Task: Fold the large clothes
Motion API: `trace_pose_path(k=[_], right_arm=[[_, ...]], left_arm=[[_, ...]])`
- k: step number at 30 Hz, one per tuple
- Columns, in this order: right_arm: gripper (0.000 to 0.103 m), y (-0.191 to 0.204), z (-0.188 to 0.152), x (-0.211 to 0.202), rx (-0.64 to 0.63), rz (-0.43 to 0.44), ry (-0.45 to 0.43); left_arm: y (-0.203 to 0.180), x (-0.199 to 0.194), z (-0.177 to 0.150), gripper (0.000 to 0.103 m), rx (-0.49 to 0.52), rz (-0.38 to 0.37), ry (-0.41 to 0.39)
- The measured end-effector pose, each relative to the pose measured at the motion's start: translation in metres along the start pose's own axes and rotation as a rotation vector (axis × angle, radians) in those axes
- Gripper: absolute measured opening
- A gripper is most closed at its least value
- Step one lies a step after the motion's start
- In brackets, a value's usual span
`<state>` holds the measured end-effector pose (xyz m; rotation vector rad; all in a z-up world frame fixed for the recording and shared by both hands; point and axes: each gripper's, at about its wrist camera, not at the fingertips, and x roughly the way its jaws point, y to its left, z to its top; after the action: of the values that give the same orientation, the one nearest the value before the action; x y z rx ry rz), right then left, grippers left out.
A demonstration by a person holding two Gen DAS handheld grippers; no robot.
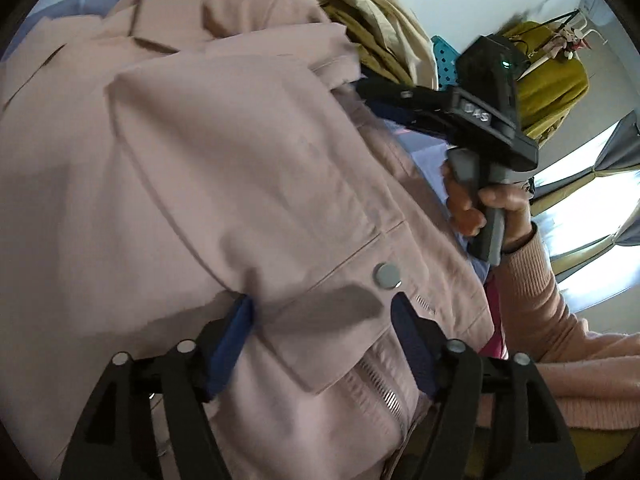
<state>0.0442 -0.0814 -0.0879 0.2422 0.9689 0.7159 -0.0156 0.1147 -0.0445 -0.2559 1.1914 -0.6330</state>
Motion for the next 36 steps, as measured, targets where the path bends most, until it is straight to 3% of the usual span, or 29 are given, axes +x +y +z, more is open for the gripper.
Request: trace_pose_path(k=[1,2,3,4,6,9,11,13,14,16,17,19,20,22,24,27,30,33,36], right_arm=[[0.084,0.001,0.001,0.003,0.001,0.008,0.006],[0.074,0.000,-0.001,0.008,0.001,0.018,0.016],[0.051,-0.001,-0.001,0.011,0.000,0.026,0.027],[0.036,0.000,-0.002,0.016,-0.005,0.040,0.043],[0.010,-0.003,-0.002,0.013,-0.010,0.035,0.040],[0.006,-0.014,0.005,-0.011,0.004,0.062,-0.016],[0.006,-0.023,0.009,-0.027,0.006,0.064,-0.042],[0.006,-0.034,0.009,-0.031,0.015,0.028,-0.028],[0.008,-0.038,0.008,-0.030,0.015,0.001,-0.013],[0.022,-0.045,0.004,-0.025,0.039,-0.059,0.022],[0.033,-0.046,0.004,-0.025,0.046,-0.078,0.025],[0.039,-0.042,0.003,-0.032,0.039,-0.090,-0.001],[0.041,-0.036,0.004,-0.040,0.022,-0.089,-0.027],[0.043,-0.018,0.006,-0.054,-0.037,-0.085,-0.073],[0.055,0.004,0.009,-0.059,-0.111,-0.073,-0.093],[0.063,0.047,0.014,-0.043,-0.263,-0.066,-0.070],[0.069,0.090,0.018,0.000,-0.436,-0.118,-0.018],[0.071,0.113,0.026,0.056,-0.523,-0.120,0.085],[0.070,0.124,0.027,0.106,-0.606,-0.169,0.172]], left_arm=[[-0.003,0.000,0.000,0.049,0.008,0.014,-0.006],[-0.005,0.001,0.001,0.036,0.023,0.046,-0.011],[-0.006,-0.001,0.001,0.019,0.033,0.085,-0.024],[-0.006,-0.004,0.001,0.006,0.048,0.110,-0.040],[-0.001,-0.019,-0.001,0.005,0.070,0.152,-0.075],[0.016,-0.050,0.001,0.005,0.090,0.241,-0.125],[0.030,-0.076,0.007,0.005,0.092,0.312,-0.165],[0.049,-0.100,0.014,0.005,0.093,0.499,-0.200],[0.055,-0.105,0.016,0.005,0.092,0.551,-0.204],[0.074,-0.114,0.021,0.009,0.059,0.645,-0.191],[0.082,-0.116,0.022,0.015,0.048,0.643,-0.177],[0.091,-0.121,0.018,0.028,0.039,0.608,-0.182],[0.094,-0.127,0.016,0.052,0.024,0.584,-0.192],[0.095,-0.132,0.010,0.070,0.001,0.484,-0.198],[0.091,-0.130,0.005,0.069,0.010,0.460,-0.190],[0.095,-0.120,-0.003,0.069,0.024,0.463,-0.133],[0.092,-0.098,-0.001,0.069,0.019,0.486,-0.080],[0.098,-0.085,0.002,0.068,0.012,0.518,-0.050],[0.103,-0.075,0.004,0.050,0.009,0.584,-0.031]])
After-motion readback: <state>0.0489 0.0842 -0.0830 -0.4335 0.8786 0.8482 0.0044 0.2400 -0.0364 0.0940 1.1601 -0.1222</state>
